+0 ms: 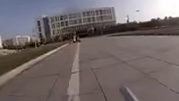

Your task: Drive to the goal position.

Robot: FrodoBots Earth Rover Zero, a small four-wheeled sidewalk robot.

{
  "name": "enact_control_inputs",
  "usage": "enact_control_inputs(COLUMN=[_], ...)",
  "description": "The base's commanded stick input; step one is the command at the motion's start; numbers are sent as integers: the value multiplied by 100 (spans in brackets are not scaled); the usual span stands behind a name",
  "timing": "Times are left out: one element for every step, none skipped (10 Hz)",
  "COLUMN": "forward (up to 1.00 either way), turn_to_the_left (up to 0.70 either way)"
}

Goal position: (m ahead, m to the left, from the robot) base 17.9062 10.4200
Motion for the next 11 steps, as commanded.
enact_control_inputs(forward=[70,70,70,70,70,70,70,70,70,70,70], turn_to_the_left=[-14,-14,-14,-14,-14,-14,-14,-14,-14,-14,-14])
